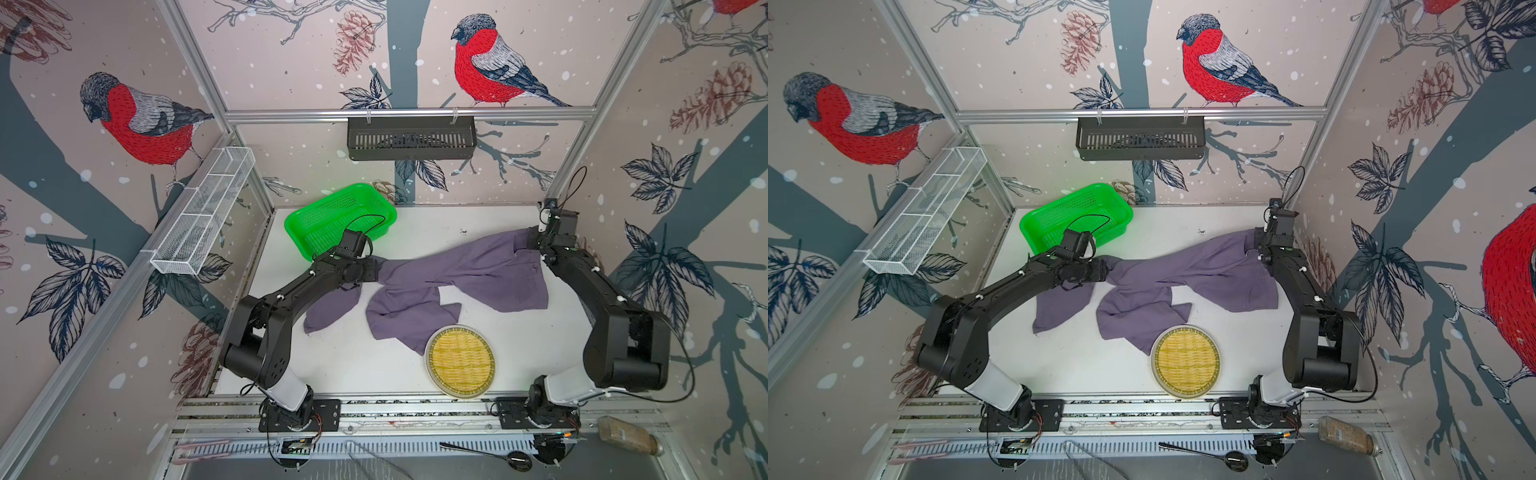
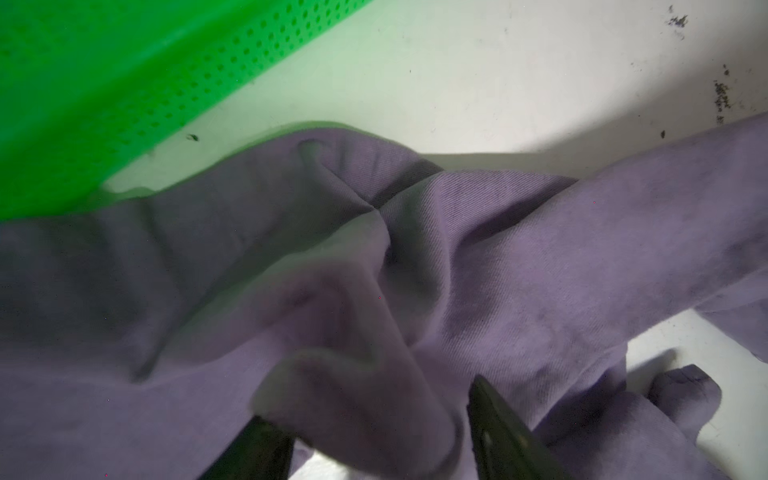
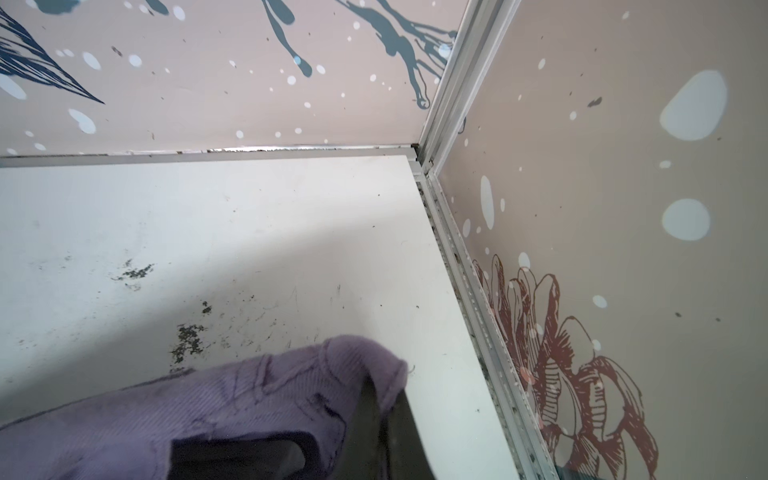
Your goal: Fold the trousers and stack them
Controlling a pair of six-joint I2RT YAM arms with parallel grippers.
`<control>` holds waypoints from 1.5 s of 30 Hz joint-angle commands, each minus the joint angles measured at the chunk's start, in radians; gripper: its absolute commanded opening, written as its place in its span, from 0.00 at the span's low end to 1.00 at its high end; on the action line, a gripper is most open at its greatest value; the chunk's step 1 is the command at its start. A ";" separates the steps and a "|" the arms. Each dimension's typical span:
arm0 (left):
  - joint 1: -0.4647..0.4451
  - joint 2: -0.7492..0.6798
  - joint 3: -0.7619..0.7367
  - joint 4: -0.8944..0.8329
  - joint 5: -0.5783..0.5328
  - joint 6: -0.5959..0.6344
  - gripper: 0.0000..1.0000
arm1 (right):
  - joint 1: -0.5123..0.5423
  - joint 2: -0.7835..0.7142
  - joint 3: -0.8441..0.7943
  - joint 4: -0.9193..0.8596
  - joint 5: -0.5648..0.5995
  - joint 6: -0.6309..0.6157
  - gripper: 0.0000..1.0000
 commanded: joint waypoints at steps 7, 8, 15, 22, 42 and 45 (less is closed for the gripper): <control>-0.001 -0.267 -0.147 -0.213 -0.092 -0.028 0.85 | -0.006 0.080 0.033 0.006 0.060 -0.012 0.04; -0.002 -0.290 -0.179 -0.218 -0.126 -0.048 0.83 | -0.005 0.083 0.034 0.007 0.052 -0.011 0.04; 0.118 -0.463 -0.397 -0.125 -0.219 -0.310 0.61 | -0.007 0.086 0.021 0.013 0.033 -0.007 0.04; 0.228 -0.541 -0.507 -0.127 -0.335 -0.360 0.63 | -0.005 0.078 0.014 0.012 -0.016 0.003 0.04; 0.323 -0.530 -0.686 0.045 -0.221 -0.519 0.55 | -0.004 0.048 0.017 0.025 -0.103 0.022 0.04; 0.323 -0.494 -0.720 0.077 -0.201 -0.524 0.49 | -0.004 0.053 0.018 0.026 -0.113 0.023 0.04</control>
